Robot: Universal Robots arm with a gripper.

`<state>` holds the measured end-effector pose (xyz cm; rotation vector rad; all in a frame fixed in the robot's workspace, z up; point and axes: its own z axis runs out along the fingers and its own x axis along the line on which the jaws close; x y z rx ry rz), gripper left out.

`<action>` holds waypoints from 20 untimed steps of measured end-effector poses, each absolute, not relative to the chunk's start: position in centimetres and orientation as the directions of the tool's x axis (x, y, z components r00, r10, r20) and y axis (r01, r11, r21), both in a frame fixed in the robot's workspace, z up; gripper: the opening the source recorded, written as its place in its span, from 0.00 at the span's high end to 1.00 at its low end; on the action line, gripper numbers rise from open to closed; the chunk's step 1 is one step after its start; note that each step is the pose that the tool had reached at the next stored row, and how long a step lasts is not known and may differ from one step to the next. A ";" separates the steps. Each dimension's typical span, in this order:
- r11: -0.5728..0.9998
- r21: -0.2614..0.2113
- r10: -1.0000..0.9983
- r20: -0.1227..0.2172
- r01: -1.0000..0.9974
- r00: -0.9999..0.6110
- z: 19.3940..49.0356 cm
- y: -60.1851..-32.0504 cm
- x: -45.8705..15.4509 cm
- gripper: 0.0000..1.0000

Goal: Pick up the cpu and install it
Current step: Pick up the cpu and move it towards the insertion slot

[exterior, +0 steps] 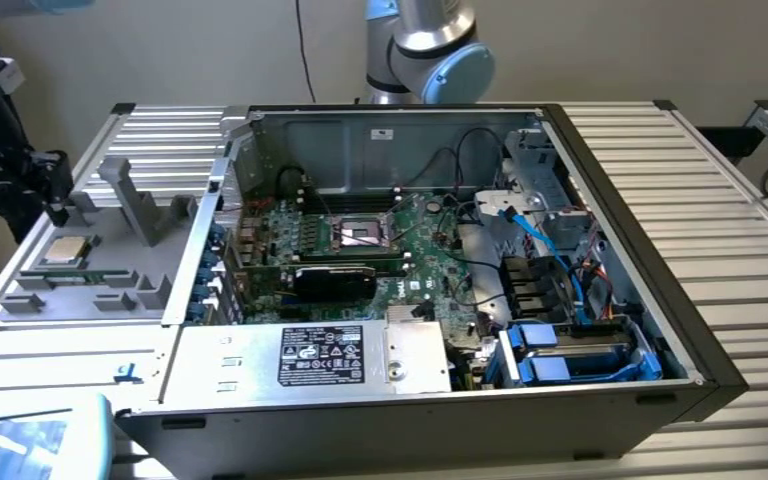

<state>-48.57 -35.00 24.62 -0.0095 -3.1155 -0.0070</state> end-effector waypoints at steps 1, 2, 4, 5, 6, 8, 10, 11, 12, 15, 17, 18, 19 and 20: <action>1.000 0.006 0.006 0.026 0.006 -1.000 24.5 -35.0 -48.6 0.42; 1.000 0.008 0.006 0.026 0.006 -1.000 24.3 -35.1 -48.6 0.42; 1.000 0.009 0.006 0.028 0.006 -1.000 24.2 -35.2 -48.6 0.42; 1.000 0.010 0.006 0.029 0.006 -1.000 24.2 -35.2 -48.6 0.42; 1.000 0.010 0.006 0.031 0.006 -1.000 24.2 -35.2 -48.6 0.42; 1.000 0.012 0.006 0.036 0.006 -0.999 24.0 -35.3 -48.6 0.42; 1.000 0.016 0.006 0.045 0.006 -0.999 23.9 -35.3 -48.5 0.42; 1.000 0.017 0.006 0.049 0.007 -0.999 23.8 -35.4 -48.5 0.42; 1.000 0.019 0.006 0.052 0.007 -0.999 23.7 -35.4 -48.5 0.42; 1.000 0.023 0.006 0.054 0.007 -0.999 23.2 -35.4 -48.2 0.42; 1.000 0.023 0.007 0.054 0.008 -0.998 22.9 -35.4 -48.2 0.42; 1.000 0.023 0.006 0.054 0.008 -0.998 22.7 -35.4 -48.2 0.42; 1.000 0.023 0.006 0.054 0.008 -0.999 22.5 -35.4 -48.1 0.42; 1.000 0.023 0.006 0.054 0.008 -0.998 22.3 -35.4 -48.1 0.42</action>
